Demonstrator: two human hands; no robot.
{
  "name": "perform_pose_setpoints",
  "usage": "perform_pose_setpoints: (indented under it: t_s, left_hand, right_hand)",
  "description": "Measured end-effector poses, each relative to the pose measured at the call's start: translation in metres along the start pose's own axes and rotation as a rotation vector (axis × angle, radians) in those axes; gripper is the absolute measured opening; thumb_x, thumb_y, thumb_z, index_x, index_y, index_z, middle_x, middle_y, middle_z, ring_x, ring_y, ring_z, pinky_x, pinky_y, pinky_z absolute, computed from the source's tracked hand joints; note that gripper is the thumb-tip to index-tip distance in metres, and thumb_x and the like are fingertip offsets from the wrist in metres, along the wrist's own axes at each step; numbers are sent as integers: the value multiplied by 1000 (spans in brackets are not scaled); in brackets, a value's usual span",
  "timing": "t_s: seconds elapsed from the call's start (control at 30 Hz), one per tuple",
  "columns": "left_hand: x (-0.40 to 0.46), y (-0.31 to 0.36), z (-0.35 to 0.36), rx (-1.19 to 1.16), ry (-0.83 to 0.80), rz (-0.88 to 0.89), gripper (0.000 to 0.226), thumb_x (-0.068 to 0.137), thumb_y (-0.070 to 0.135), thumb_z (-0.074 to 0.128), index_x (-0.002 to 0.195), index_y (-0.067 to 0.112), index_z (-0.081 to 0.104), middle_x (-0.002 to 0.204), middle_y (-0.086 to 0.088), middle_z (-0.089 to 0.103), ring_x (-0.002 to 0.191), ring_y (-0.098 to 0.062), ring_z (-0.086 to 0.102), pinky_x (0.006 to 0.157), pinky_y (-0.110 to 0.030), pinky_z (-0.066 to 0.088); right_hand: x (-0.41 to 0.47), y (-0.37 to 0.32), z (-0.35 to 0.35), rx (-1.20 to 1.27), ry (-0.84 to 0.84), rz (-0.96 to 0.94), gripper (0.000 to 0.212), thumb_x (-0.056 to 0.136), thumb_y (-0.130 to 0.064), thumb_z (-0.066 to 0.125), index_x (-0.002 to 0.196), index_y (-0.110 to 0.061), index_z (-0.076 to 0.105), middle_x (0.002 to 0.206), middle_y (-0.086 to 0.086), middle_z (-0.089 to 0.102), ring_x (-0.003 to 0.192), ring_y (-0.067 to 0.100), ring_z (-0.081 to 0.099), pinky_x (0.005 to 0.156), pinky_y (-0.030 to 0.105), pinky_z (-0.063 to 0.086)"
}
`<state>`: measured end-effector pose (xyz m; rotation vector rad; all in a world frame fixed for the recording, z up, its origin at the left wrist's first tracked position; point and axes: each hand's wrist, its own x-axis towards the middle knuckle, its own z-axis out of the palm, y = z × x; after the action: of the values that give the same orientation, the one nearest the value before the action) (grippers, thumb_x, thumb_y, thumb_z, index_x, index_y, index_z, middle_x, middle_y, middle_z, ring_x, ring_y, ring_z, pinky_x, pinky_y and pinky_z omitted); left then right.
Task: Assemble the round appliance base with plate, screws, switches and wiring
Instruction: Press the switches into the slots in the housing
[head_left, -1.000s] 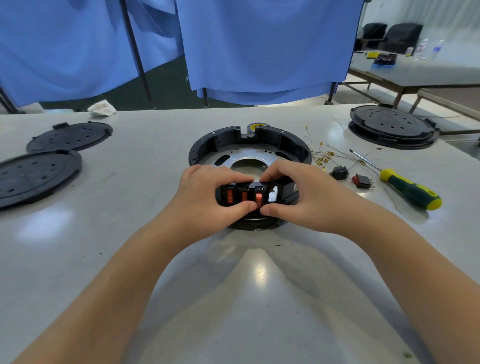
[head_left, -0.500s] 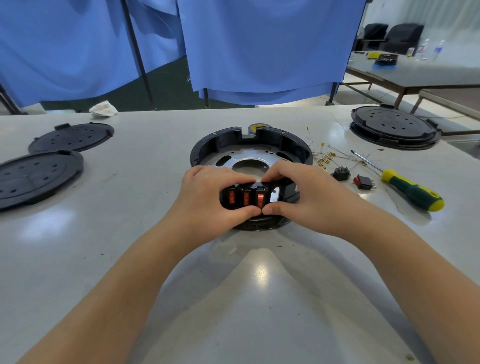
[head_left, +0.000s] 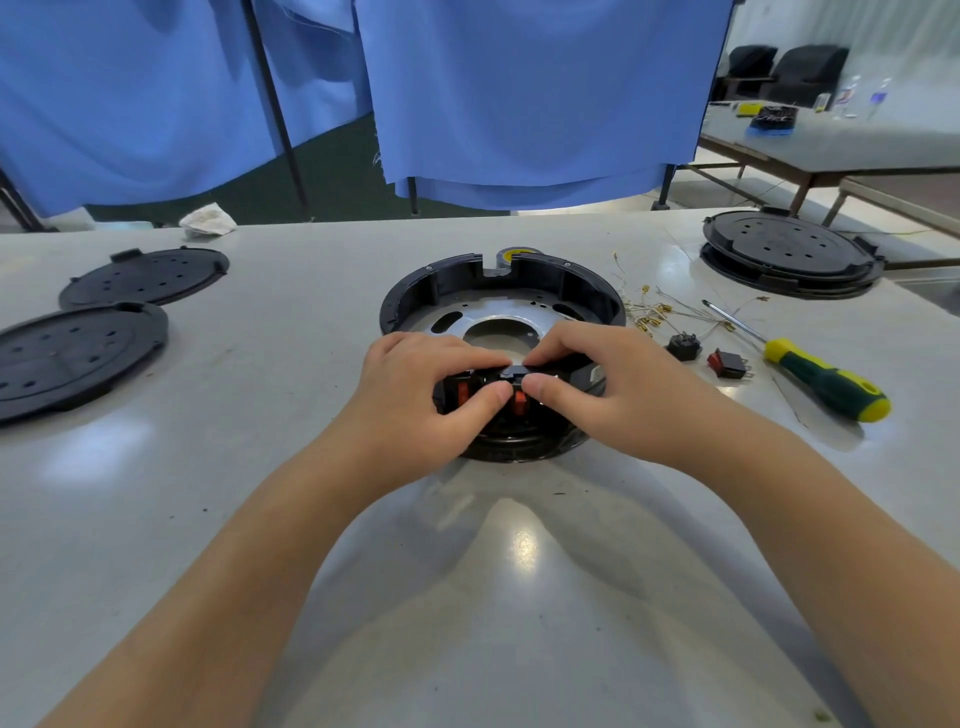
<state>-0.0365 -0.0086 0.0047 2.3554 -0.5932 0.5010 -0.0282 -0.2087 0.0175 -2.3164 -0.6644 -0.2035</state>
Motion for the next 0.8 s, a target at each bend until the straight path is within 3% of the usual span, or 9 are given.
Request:
perform_pose_setpoints:
  t_s: [0.13, 0.33, 0.53, 0.67, 0.8]
  left_hand:
    - [0, 1, 1, 6, 4, -18, 31, 82, 45, 56, 108, 38, 72, 91, 29, 63, 95, 8, 53, 105, -38, 30]
    - [1, 7, 0, -66, 5, -40, 31, 83, 41, 58, 105, 29, 76, 92, 16, 73, 96, -9, 65, 96, -48, 43]
    - [1, 9, 2, -111, 30, -56, 28, 82, 36, 59, 101, 28, 78, 88, 12, 74, 92, -11, 66, 95, -50, 45]
    - [0, 4, 2, -81, 24, -58, 30, 78, 40, 61, 102, 31, 75, 89, 14, 72, 95, -7, 62, 101, -45, 39]
    - [-2, -1, 3, -4, 13, -51, 38, 67, 46, 65, 104, 37, 70, 94, 17, 68, 95, 2, 49, 106, -32, 26]
  right_hand:
    - [1, 0, 2, 0, 15, 12, 14, 87, -34, 62, 97, -25, 66, 89, -12, 67, 86, 9, 62, 76, 36, 52]
    - [1, -2, 7, -28, 71, -13, 4, 87, -27, 64, 87, -24, 65, 78, -11, 67, 75, 10, 61, 69, 37, 50]
    - [2, -3, 8, -22, 91, -25, 4, 86, -27, 65, 83, -24, 65, 78, -12, 67, 79, 11, 63, 72, 40, 51]
    - [3, 0, 3, 5, 27, 1, 2, 87, -27, 64, 89, -26, 64, 86, -14, 66, 86, 6, 61, 78, 35, 51]
    - [1, 2, -1, -17, -54, 10, 23, 80, -22, 71, 101, -24, 63, 95, -14, 64, 93, 4, 59, 84, 29, 49]
